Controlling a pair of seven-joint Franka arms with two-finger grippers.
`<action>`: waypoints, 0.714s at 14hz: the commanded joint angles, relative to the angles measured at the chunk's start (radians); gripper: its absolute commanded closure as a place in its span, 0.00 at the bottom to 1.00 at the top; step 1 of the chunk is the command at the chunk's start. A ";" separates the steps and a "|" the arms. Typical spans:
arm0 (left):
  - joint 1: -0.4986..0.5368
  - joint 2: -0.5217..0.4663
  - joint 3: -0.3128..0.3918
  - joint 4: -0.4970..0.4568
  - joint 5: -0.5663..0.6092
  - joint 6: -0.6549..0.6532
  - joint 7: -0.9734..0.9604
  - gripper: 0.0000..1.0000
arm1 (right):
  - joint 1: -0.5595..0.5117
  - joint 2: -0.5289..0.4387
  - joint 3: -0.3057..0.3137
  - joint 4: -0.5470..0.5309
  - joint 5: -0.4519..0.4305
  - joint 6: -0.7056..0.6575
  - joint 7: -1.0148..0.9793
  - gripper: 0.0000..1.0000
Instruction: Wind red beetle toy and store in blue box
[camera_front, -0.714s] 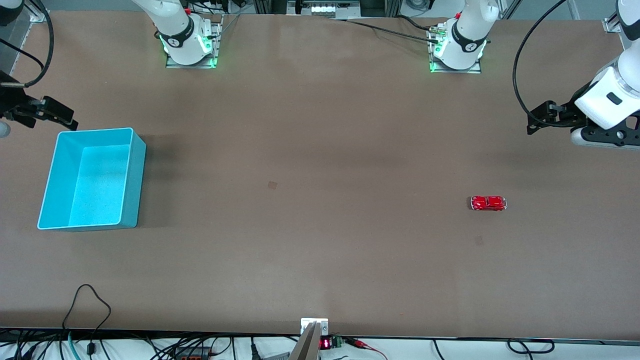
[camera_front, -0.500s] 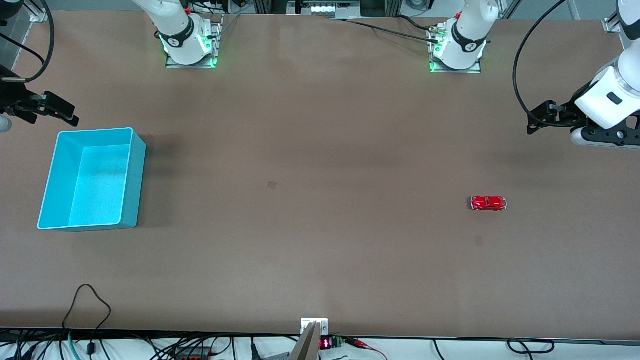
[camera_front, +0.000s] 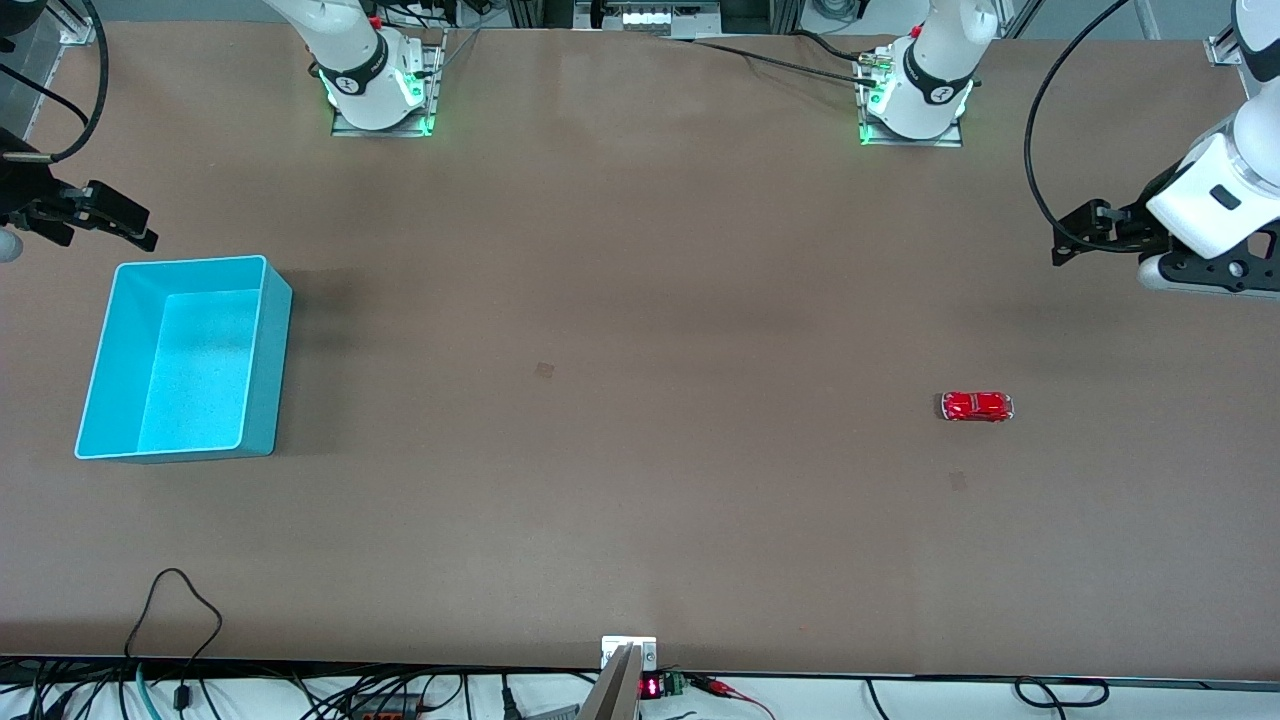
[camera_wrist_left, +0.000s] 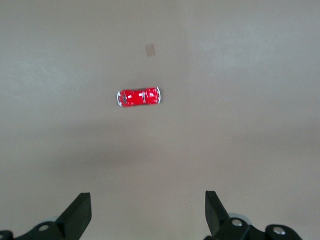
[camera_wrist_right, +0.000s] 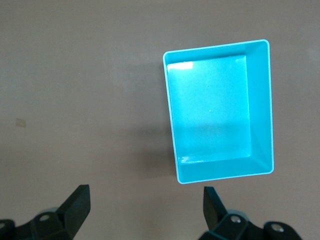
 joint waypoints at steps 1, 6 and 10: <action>-0.015 0.059 -0.002 0.033 -0.018 -0.092 -0.006 0.00 | 0.001 -0.022 0.002 -0.020 0.001 0.010 0.001 0.00; -0.017 0.094 -0.005 0.029 -0.023 -0.223 0.029 0.00 | -0.001 -0.019 0.002 -0.019 0.001 0.015 0.001 0.00; 0.001 0.150 -0.025 0.014 -0.024 -0.187 0.354 0.00 | -0.002 -0.017 0.000 -0.019 0.001 0.017 0.001 0.00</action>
